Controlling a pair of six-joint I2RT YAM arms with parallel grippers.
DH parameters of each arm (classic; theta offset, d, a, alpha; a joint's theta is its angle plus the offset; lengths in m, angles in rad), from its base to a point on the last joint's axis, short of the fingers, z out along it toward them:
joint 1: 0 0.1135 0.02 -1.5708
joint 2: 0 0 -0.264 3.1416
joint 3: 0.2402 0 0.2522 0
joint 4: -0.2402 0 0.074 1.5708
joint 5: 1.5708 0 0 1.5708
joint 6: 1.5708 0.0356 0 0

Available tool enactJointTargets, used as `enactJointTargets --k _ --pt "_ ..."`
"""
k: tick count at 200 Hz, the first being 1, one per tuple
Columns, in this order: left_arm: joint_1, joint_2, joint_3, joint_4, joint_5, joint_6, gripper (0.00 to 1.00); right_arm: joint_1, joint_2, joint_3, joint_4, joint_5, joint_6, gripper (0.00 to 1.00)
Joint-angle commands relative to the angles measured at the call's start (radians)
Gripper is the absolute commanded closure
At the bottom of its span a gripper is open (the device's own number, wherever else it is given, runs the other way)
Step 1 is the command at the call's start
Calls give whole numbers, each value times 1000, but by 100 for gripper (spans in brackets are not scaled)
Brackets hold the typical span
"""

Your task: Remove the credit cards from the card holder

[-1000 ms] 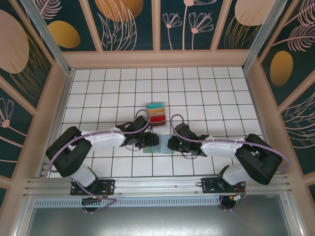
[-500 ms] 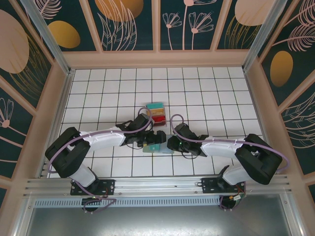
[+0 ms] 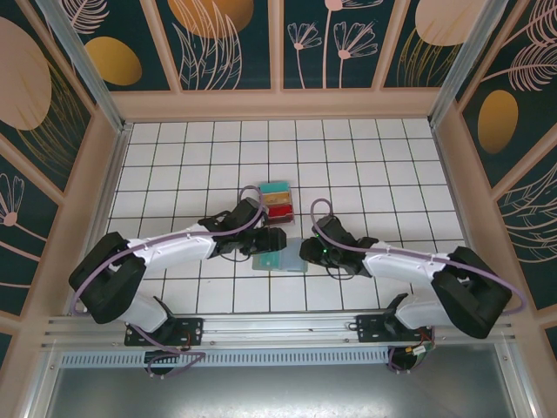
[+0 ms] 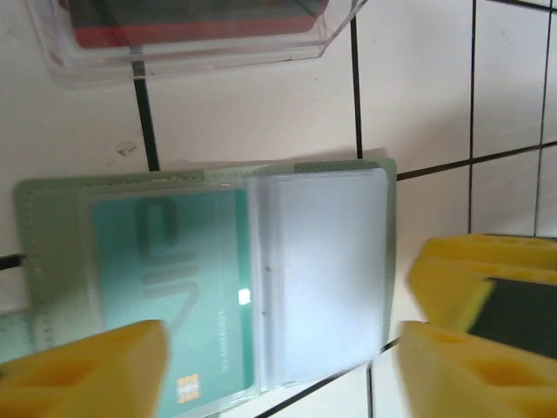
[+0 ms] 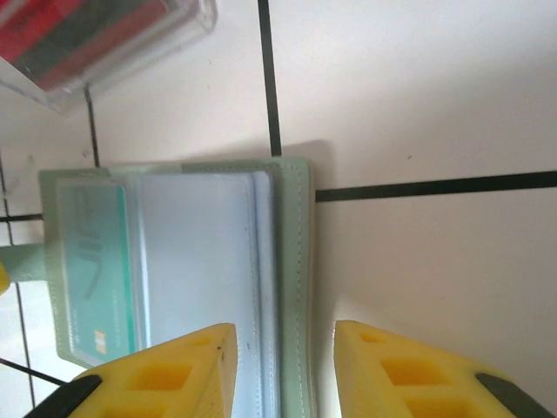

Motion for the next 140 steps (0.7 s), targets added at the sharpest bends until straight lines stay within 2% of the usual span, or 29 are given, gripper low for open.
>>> enactJointTargets --k 1,39,78,140 --pt "20 -37 -5 -68 -61 43 44 -11 -43 55 -50 13 -13 65" --pt "75 -45 -70 -30 -26 73 69 -2 4 109 6 -72 9 71" --pt "76 -30 -127 62 32 52 85 28 107 163 76 -159 35 75" --pt "76 -1 -177 130 66 22 87 45 205 159 157 -230 79 78"
